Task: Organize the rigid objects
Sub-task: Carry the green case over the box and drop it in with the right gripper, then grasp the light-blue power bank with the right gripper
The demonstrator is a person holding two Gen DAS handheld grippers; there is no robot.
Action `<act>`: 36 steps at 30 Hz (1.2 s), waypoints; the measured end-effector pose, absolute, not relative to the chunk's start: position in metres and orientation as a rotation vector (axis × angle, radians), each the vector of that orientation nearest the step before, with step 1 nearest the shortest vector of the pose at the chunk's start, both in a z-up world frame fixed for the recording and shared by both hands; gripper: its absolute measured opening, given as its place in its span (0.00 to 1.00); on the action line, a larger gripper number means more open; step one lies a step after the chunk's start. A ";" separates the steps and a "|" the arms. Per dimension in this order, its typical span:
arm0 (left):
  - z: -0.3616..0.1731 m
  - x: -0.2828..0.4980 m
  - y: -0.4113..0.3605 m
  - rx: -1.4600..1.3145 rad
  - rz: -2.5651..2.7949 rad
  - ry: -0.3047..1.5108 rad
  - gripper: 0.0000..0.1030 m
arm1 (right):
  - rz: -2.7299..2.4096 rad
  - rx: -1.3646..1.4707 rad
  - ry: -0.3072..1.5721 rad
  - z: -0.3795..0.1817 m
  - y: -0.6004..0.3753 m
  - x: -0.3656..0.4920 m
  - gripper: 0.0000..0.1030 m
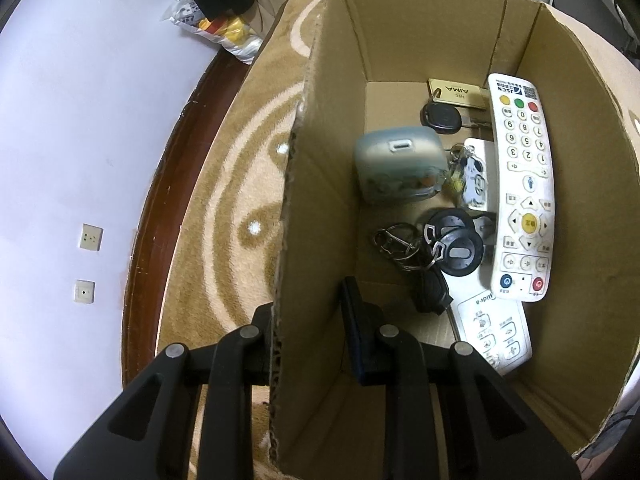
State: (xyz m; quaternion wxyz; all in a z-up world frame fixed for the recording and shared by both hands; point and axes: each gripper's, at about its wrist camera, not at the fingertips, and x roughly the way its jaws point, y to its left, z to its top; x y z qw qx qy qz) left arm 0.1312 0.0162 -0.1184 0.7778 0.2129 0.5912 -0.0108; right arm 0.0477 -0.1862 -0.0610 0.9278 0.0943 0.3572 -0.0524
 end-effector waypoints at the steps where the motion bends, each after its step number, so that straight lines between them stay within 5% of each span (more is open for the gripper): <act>1: -0.118 0.131 0.016 0.462 -0.024 1.277 0.23 | -0.121 0.203 0.738 -0.062 -0.190 0.046 1.00; 36: -0.119 0.127 0.009 0.481 -0.025 1.266 0.23 | -0.490 0.463 1.072 -0.153 -0.273 0.005 1.00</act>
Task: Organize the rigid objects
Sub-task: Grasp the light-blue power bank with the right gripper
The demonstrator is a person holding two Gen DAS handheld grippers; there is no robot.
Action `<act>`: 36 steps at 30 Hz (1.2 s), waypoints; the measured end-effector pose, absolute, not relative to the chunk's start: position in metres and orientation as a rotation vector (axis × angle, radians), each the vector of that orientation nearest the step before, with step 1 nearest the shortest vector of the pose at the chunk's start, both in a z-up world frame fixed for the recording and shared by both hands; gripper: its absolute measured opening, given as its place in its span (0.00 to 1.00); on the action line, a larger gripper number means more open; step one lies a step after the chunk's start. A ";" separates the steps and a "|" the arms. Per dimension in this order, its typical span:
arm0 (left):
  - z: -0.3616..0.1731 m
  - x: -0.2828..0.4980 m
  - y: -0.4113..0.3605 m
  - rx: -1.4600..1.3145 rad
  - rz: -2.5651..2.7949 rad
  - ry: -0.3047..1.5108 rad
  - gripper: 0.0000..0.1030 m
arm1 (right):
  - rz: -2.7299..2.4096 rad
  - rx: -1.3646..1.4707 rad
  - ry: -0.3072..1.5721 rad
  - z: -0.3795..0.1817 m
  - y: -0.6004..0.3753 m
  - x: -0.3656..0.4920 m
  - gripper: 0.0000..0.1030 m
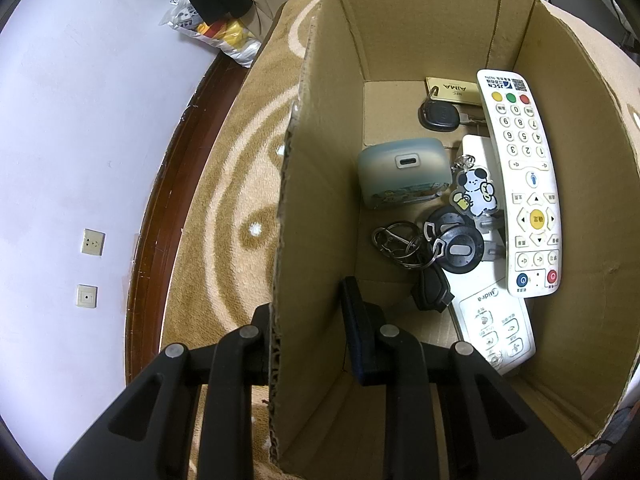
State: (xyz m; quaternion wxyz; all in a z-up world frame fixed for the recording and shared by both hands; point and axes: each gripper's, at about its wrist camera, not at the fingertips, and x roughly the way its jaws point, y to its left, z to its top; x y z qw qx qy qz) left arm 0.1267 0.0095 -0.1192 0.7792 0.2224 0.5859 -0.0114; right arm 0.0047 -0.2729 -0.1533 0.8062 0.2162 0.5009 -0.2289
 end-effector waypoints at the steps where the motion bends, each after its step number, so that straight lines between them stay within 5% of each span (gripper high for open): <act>1: -0.119 0.127 0.010 0.480 -0.024 1.266 0.23 | -0.494 0.469 1.068 -0.153 -0.273 0.004 1.00; 11: -0.118 0.126 0.013 0.473 -0.027 1.272 0.23 | -0.468 0.454 1.074 -0.153 -0.262 0.008 1.00; 17: -0.117 0.127 0.015 0.464 -0.030 1.278 0.23 | -0.442 0.441 1.101 -0.158 -0.258 0.011 0.73; 19: -0.118 0.128 0.017 0.464 -0.031 1.278 0.23 | -0.430 0.494 1.110 -0.164 -0.262 0.011 0.51; 20: -0.118 0.128 0.018 0.465 -0.031 1.278 0.23 | -0.410 0.537 1.115 -0.167 -0.264 0.012 0.48; 36: -0.119 0.128 0.018 0.467 -0.032 1.278 0.23 | -0.430 0.545 1.120 -0.174 -0.268 0.018 0.48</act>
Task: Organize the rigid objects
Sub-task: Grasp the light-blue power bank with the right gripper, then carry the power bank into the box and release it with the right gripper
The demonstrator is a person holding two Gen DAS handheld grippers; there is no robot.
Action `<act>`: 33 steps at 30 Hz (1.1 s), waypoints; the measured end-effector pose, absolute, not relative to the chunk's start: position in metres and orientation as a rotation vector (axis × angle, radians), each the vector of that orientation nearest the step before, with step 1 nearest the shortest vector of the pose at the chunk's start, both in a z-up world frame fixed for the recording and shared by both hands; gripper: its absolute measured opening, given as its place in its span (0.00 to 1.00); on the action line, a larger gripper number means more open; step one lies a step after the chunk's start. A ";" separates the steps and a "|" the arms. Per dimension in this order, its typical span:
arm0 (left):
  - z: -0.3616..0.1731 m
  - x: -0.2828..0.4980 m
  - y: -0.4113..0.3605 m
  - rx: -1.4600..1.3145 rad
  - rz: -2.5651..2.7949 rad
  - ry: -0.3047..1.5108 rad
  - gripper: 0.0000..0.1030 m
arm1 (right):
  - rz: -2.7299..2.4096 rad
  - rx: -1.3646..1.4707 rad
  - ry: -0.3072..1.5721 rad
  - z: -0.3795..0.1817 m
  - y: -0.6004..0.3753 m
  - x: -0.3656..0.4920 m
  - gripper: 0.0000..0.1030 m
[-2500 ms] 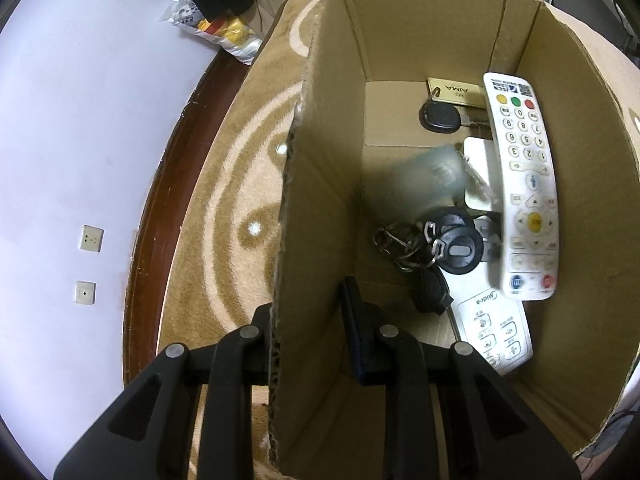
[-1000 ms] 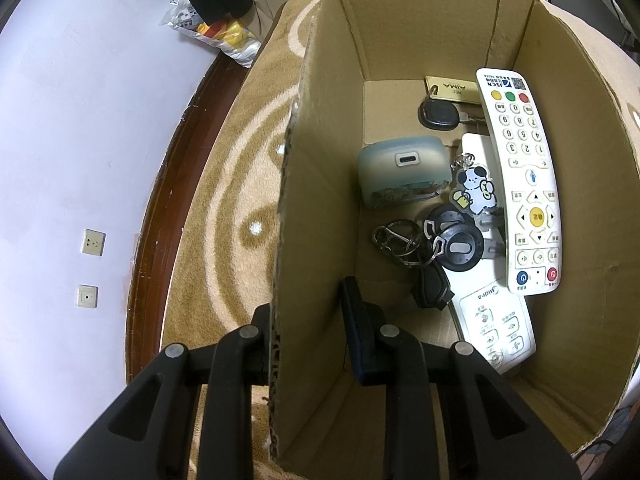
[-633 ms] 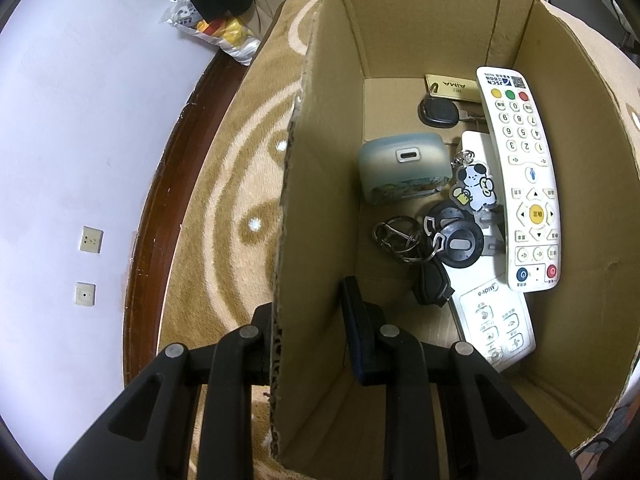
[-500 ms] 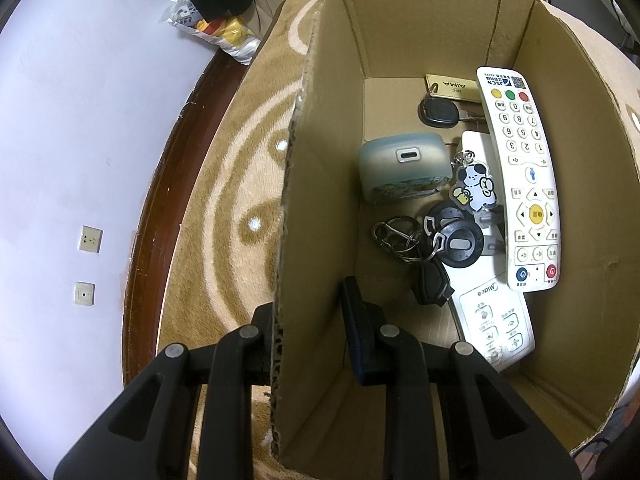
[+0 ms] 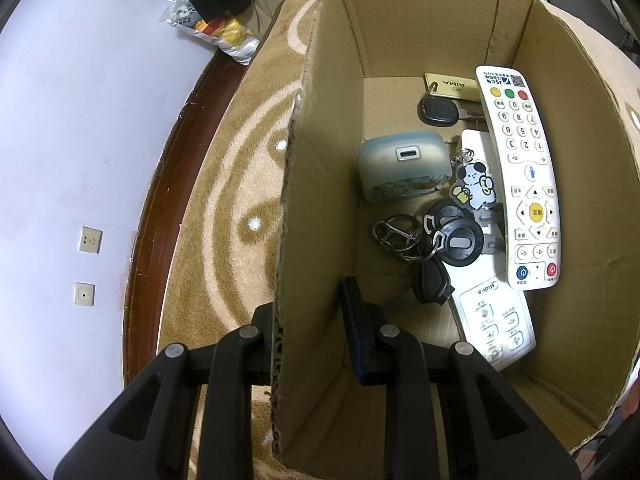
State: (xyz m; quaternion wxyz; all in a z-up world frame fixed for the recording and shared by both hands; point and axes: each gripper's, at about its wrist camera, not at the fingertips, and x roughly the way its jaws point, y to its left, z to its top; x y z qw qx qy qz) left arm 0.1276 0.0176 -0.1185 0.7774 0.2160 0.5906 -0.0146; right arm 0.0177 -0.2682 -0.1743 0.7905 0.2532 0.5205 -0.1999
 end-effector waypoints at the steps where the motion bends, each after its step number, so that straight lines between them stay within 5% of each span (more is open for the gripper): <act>1: -0.118 0.128 0.018 0.467 -0.031 1.278 0.23 | -0.432 0.544 1.122 -0.175 -0.269 0.018 0.48; 6: -0.118 0.128 0.018 0.466 -0.032 1.278 0.23 | -0.473 0.515 1.101 -0.172 -0.267 0.021 0.28; 20: -0.119 0.127 0.018 0.467 -0.032 1.278 0.23 | -0.417 0.448 0.796 -0.111 -0.256 0.015 0.28; 33: -0.121 0.127 0.017 0.467 -0.033 1.279 0.23 | -0.229 0.328 0.700 -0.075 -0.205 0.032 0.28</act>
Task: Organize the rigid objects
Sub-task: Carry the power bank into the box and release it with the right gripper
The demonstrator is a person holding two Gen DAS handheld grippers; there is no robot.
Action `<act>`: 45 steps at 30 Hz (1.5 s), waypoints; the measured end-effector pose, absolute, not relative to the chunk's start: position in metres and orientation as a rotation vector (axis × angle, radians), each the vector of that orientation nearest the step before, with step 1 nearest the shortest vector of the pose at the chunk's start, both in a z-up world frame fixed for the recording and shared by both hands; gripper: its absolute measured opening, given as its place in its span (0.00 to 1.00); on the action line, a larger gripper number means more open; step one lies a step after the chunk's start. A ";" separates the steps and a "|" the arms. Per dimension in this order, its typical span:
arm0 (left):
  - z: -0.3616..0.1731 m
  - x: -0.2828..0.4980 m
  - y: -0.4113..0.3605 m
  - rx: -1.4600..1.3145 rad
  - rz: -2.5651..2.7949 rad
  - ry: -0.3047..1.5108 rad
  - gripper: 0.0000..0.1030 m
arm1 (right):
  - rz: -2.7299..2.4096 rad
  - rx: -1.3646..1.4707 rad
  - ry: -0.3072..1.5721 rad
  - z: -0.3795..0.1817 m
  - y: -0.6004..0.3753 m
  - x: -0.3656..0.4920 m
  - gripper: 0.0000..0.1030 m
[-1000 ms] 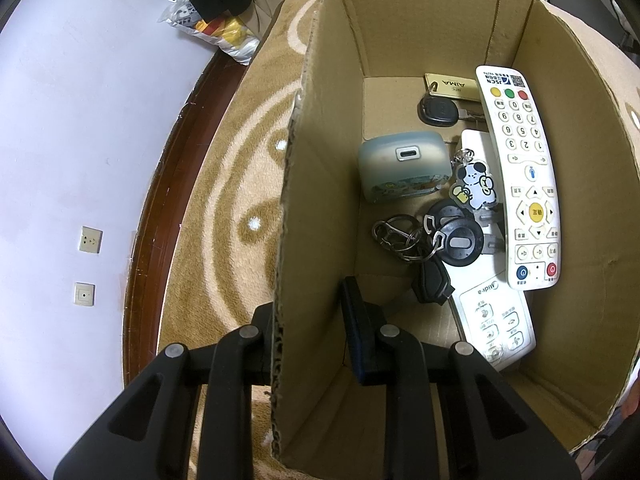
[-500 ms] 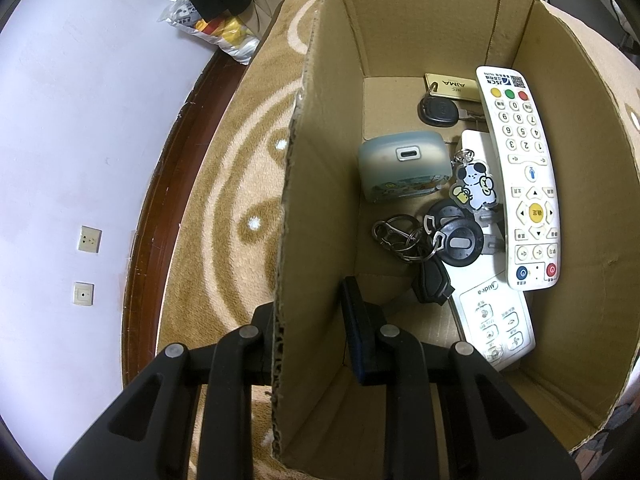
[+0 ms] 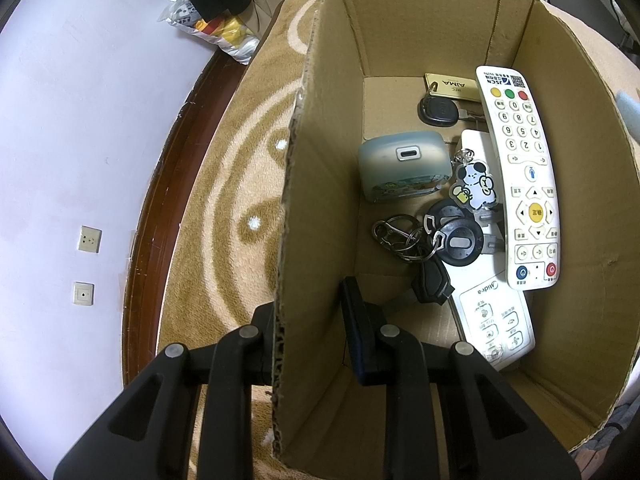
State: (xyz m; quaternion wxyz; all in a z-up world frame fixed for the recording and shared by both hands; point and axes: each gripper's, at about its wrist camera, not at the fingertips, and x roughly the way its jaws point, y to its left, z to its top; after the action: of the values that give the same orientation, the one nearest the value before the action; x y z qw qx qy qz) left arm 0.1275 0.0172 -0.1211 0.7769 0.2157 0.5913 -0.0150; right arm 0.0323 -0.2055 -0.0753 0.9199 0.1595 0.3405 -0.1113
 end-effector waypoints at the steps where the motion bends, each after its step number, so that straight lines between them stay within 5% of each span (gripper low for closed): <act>1: -0.121 0.127 0.017 0.466 -0.032 1.280 0.23 | -0.214 0.325 0.694 -0.073 -0.202 0.033 0.28; 15: -0.123 0.127 0.016 0.465 -0.034 1.280 0.23 | -0.034 0.346 0.596 -0.039 -0.157 0.036 0.28; 45: -0.117 0.127 0.027 0.357 -0.037 1.281 0.23 | 0.030 0.136 0.739 -0.078 -0.107 0.049 0.28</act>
State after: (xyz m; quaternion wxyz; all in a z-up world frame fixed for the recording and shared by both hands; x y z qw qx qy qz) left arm 0.1268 0.0272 -0.1166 0.7868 0.1656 0.5943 -0.0174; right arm 0.0494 -0.1069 -0.0785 0.9302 0.0663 0.3607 0.0145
